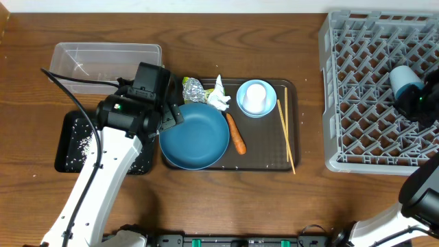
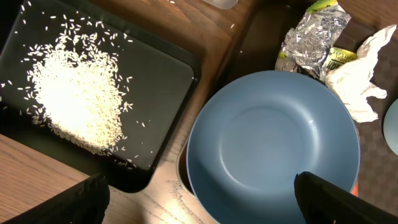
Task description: Sort waste into correct bins and load items into the dishwasher rack
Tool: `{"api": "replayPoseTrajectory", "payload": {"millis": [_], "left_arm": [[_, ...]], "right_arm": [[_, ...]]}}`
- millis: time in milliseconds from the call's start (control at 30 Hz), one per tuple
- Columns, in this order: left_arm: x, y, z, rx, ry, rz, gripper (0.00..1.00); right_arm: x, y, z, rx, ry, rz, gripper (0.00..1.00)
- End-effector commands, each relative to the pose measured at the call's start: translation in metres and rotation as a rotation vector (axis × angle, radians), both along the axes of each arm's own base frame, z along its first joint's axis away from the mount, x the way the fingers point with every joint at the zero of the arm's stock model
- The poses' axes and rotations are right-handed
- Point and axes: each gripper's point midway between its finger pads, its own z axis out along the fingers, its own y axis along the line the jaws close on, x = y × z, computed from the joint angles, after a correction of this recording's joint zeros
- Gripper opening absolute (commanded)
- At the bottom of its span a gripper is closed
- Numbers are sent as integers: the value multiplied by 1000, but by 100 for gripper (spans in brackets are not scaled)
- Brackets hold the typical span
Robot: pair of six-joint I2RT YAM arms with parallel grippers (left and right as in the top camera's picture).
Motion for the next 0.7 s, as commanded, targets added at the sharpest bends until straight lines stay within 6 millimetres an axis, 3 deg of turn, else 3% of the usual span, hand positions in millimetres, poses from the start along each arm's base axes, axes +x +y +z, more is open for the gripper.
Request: {"api": "replayPoseTrajectory", "payload": {"millis": [0,100,200,267,300,367,467,667], "left_arm": [[1,4,3,18,-9,8,98],[1,4,3,18,-9,8,98],[1,4,3,18,-9,8,98],[1,4,3,18,-9,8,98],[1,4,3,18,-9,8,98],[1,4,3,18,-9,8,98],[1,4,3,18,-9,8,98],[1,4,3,18,-9,8,98]], "right_arm": [[11,4,59,-31,-121,-8,1],[7,2,95,-71,-169,-35,2],[2,4,136,-106,-252,-58,9],[2,7,158,-130,-312,-51,25],[4,8,169,-143,-348,-44,39],[10,9,180,-179,-390,-18,54],[22,7,176,-208,-397,-1,52],[62,6,134,-201,-358,78,33]]}}
